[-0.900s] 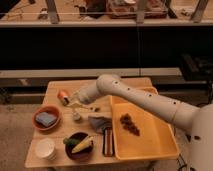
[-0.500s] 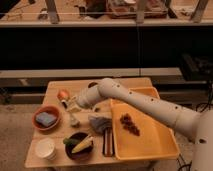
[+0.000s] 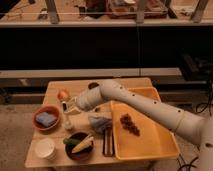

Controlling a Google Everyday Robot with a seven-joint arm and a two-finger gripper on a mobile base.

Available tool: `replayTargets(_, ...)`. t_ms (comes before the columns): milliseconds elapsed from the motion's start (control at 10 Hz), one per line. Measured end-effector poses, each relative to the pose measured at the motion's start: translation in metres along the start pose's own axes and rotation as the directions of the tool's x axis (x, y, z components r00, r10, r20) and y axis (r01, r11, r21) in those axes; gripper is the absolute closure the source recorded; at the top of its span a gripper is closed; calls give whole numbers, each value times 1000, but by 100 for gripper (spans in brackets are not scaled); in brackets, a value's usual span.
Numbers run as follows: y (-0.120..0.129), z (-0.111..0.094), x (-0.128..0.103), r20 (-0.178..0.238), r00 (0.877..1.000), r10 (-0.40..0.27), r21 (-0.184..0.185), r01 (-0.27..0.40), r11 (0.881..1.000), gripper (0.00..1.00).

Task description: Wipe table surface with brush

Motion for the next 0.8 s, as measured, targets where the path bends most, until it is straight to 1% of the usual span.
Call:
replayTargets(200,6,-3,8,-20,1000,3,-12,-3,1000,100)
replayTargets(400,9,-9,17,-37,999,13,-12,-14,1000,100)
replayTargets(600,6,-29,30,-56,998,33,21,-32,999,100)
replayTargets(800,-6,-48,39,-71,996,50,66,-45,997,100)
